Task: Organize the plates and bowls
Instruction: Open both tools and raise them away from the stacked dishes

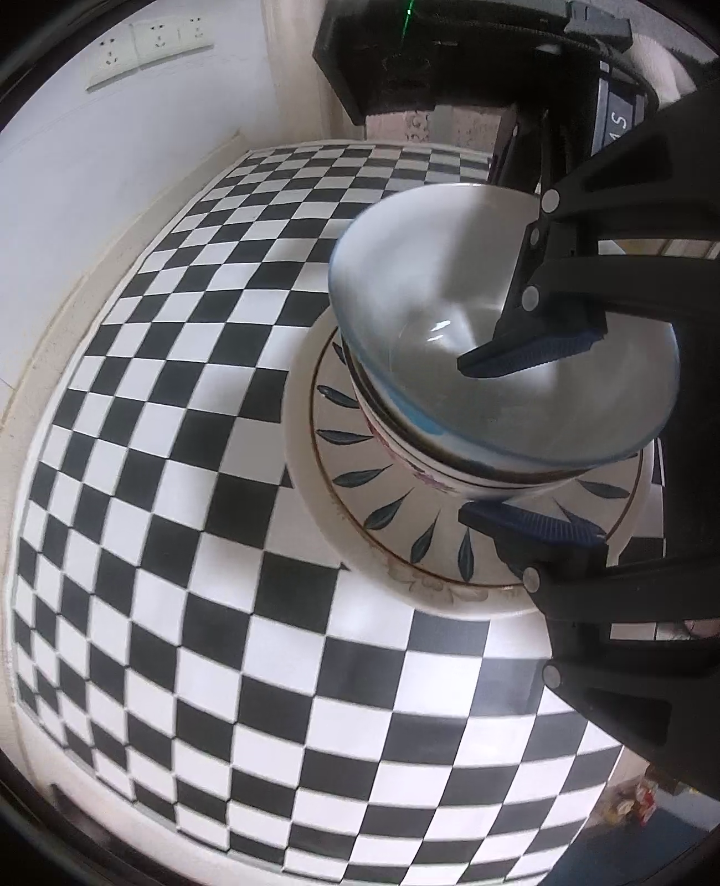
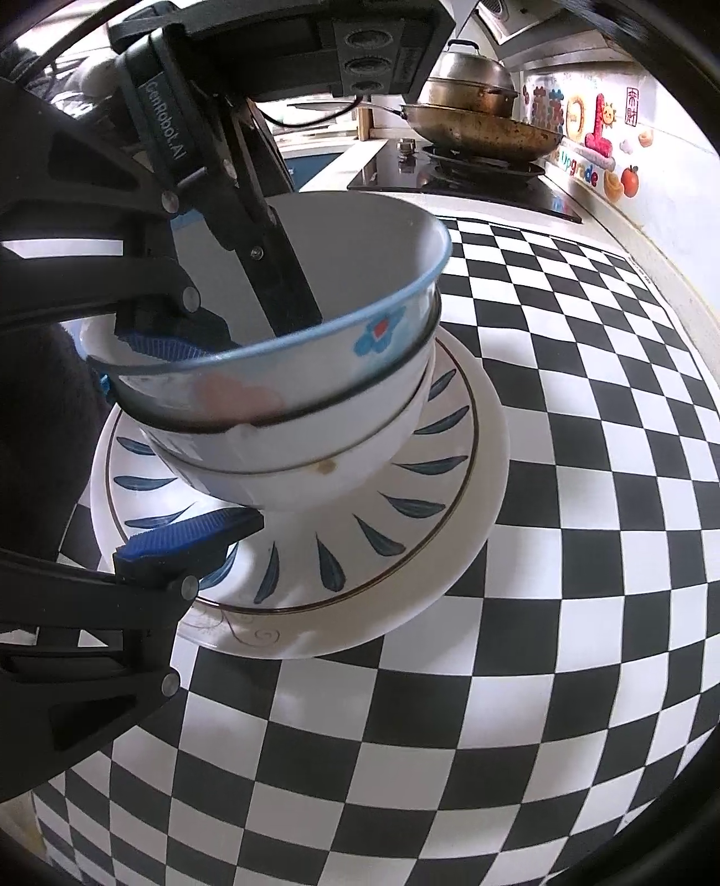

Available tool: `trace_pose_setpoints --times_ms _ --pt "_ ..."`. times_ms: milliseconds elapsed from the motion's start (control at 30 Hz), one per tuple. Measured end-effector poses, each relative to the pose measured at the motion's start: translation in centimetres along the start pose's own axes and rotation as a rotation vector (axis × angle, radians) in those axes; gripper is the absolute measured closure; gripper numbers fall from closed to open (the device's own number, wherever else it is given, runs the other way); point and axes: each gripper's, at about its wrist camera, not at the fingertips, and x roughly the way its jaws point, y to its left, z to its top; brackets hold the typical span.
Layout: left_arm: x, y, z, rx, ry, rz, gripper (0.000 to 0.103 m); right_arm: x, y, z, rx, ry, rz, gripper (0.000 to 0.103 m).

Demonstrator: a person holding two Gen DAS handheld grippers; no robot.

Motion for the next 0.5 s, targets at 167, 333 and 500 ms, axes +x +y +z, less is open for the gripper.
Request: trace_pose_setpoints --times_ms 167,333,500 --pt "-1.9 -0.5 -0.5 0.021 -0.067 0.081 0.060 -2.0 1.2 -0.7 -0.040 -0.058 -0.091 0.051" --pt "-4.3 -0.8 -2.0 0.054 -0.168 0.192 0.058 -4.1 2.3 -2.0 -0.077 -0.134 -0.224 0.050" --pt "-6.8 -0.9 -3.4 0.095 -0.257 0.241 0.051 -6.5 3.6 -4.2 -0.100 -0.232 -0.344 0.034"
